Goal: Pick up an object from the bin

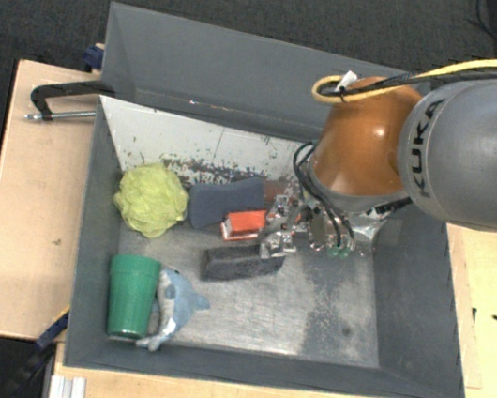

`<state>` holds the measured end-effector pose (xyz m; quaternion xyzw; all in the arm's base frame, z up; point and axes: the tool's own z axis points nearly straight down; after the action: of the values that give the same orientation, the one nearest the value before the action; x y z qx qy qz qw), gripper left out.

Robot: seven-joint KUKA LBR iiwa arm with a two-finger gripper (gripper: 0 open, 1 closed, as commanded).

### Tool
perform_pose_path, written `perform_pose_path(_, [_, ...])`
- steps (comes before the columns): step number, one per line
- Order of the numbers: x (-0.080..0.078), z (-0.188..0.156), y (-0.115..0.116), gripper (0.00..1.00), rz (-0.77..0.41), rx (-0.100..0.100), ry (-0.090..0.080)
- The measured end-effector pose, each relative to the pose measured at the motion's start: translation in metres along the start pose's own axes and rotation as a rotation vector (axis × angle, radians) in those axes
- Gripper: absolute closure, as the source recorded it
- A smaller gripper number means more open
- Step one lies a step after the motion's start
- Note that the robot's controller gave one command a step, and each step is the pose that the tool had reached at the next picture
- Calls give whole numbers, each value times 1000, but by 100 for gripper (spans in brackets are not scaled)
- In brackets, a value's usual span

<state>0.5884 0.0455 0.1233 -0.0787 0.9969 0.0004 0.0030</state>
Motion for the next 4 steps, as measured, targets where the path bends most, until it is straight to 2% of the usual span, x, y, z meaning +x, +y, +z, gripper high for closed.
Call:
perform_pose_path(1, [0, 0, 0, 100, 0, 0, 0])
perform_pose_path(2, [4, -46, 1, 100, -10, -1, 6])
perform_pose_path(3, [0, -113, 1, 0, -14, 0, -3])
perform_pose_path(4, [-1, -86, 1, 100, -18, 0, 5])
